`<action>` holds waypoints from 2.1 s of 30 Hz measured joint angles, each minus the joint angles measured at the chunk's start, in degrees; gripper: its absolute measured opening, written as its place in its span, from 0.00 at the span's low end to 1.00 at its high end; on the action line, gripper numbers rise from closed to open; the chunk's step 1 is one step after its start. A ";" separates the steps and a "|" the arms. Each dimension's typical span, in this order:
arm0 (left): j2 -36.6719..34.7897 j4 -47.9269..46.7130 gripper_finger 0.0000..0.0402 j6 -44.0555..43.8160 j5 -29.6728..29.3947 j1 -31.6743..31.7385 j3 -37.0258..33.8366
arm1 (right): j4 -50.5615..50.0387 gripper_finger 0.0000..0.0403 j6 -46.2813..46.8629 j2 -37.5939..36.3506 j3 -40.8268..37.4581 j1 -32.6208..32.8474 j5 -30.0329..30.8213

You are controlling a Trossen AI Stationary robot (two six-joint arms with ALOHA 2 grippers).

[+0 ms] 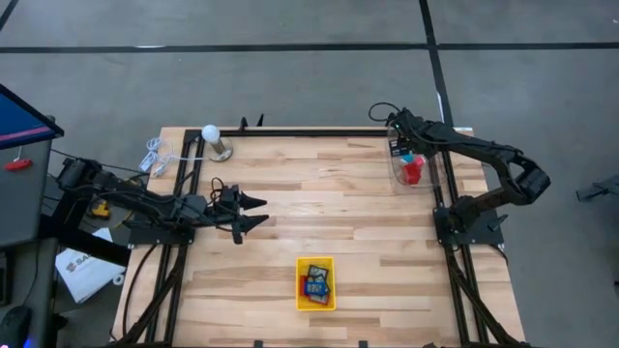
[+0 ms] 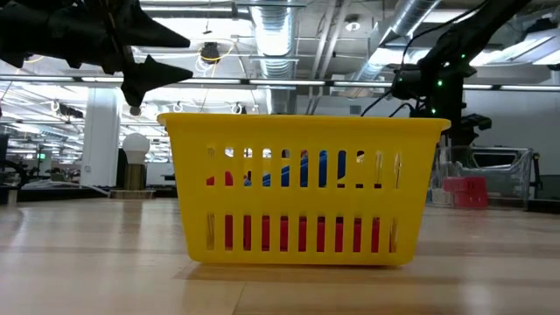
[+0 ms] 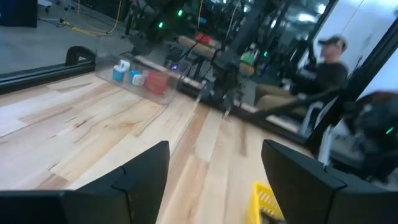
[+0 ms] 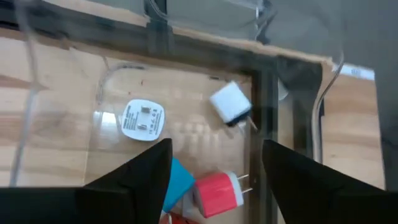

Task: Pick & Place Office items
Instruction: Return to Home Position

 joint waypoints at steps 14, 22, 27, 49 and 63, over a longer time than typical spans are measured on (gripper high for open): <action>-18.12 -3.90 0.63 7.28 0.96 -1.29 -9.82 | 4.59 0.61 -6.38 -20.34 -6.95 14.24 -4.54; -20.69 -5.70 0.63 9.71 4.03 1.26 -11.35 | 15.96 0.61 -1.27 -33.97 -16.99 25.31 -9.29; -24.65 -9.40 0.63 11.89 9.46 7.50 -11.35 | 26.32 0.61 1.86 -41.17 -24.05 34.38 -10.02; -47.01 -31.31 0.63 14.21 8.44 12.09 -11.30 | 56.59 0.60 -23.04 -47.82 -36.35 61.00 -8.55; -35.79 -28.20 0.63 11.72 7.21 12.07 -11.35 | 43.73 0.49 -24.44 -54.54 -38.97 61.00 -23.39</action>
